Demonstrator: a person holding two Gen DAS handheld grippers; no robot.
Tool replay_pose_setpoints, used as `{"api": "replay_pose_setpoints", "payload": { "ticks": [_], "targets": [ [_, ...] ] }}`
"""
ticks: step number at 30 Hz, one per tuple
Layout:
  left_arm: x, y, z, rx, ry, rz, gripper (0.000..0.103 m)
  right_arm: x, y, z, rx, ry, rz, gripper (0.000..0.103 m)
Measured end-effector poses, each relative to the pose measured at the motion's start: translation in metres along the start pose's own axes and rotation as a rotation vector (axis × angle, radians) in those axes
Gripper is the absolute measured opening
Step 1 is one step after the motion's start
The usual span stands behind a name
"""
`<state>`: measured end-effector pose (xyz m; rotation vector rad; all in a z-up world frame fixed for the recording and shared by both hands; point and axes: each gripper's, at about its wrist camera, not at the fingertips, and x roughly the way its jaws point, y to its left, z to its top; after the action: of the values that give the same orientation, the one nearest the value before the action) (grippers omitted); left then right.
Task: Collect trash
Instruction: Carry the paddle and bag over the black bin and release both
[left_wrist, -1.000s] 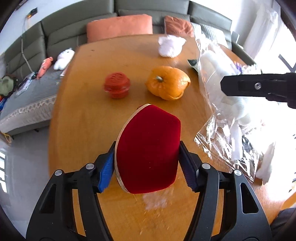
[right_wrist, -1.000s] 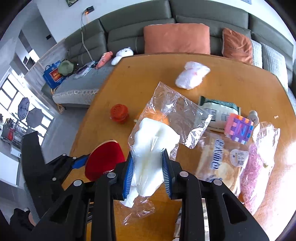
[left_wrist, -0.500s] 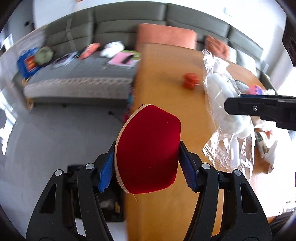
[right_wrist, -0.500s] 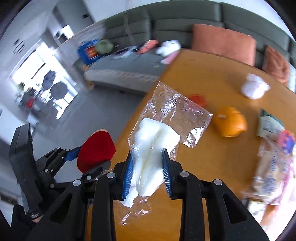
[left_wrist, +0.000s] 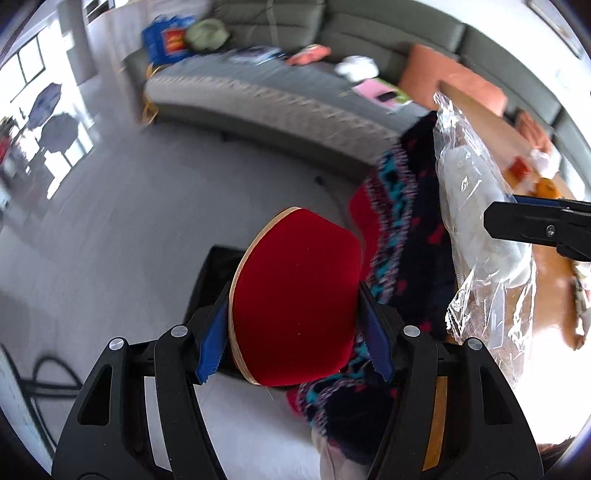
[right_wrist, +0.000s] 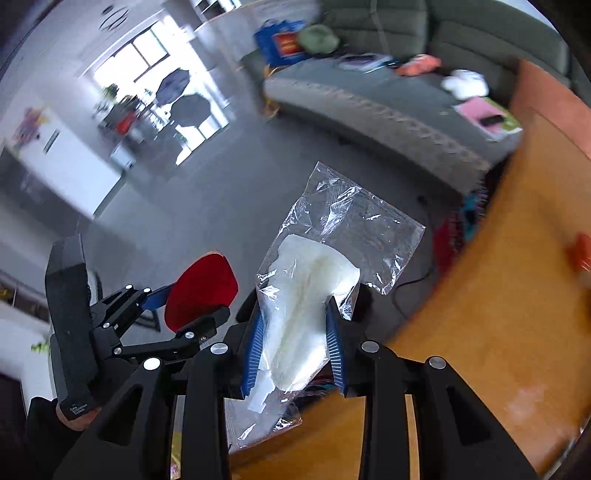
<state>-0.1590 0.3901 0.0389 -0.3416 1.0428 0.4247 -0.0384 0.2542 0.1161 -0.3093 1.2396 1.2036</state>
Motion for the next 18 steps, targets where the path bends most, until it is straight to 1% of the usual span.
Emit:
{"api": "replay_pose_setpoints", "payload": {
  "ticks": [2,3,4,5,6,7,8,10,13,18],
  "targets": [
    [0.005,0.015,-0.003,-0.031,0.017,0.017,0.062,0.017,0.014,0.006,-0.030,0.027,0.020,0.034],
    [0.007,0.022,-0.004,-0.047,0.024,0.024,0.064,0.024,0.021,0.008,-0.038,0.040,0.033,0.036],
    [0.009,0.030,-0.005,-0.071,0.033,0.035,0.065,0.033,0.027,0.013,-0.046,0.055,0.050,0.041],
    [0.011,0.038,-0.006,-0.092,0.042,0.047,0.078,0.040,0.033,0.016,-0.053,0.067,0.060,0.046],
    [0.013,0.044,-0.006,-0.112,0.048,0.069,0.099,0.051,0.040,0.019,-0.065,0.088,0.063,0.058],
    [0.012,0.053,-0.006,-0.133,0.029,0.111,0.097,0.061,0.046,0.024,-0.076,0.103,0.057,0.063],
    [0.011,0.059,-0.006,-0.147,0.016,0.142,0.097,0.068,0.049,0.028,-0.086,0.111,0.047,0.064],
    [0.014,0.072,-0.004,-0.180,0.033,0.176,0.097,0.075,0.051,0.031,-0.094,0.123,0.031,0.064],
    [0.013,0.083,-0.004,-0.222,0.045,0.175,0.097,0.075,0.052,0.030,-0.082,0.122,0.047,0.064],
    [0.008,0.083,-0.004,-0.216,0.034,0.178,0.097,0.060,0.043,0.029,-0.079,0.094,0.039,0.064]
  ]
}}
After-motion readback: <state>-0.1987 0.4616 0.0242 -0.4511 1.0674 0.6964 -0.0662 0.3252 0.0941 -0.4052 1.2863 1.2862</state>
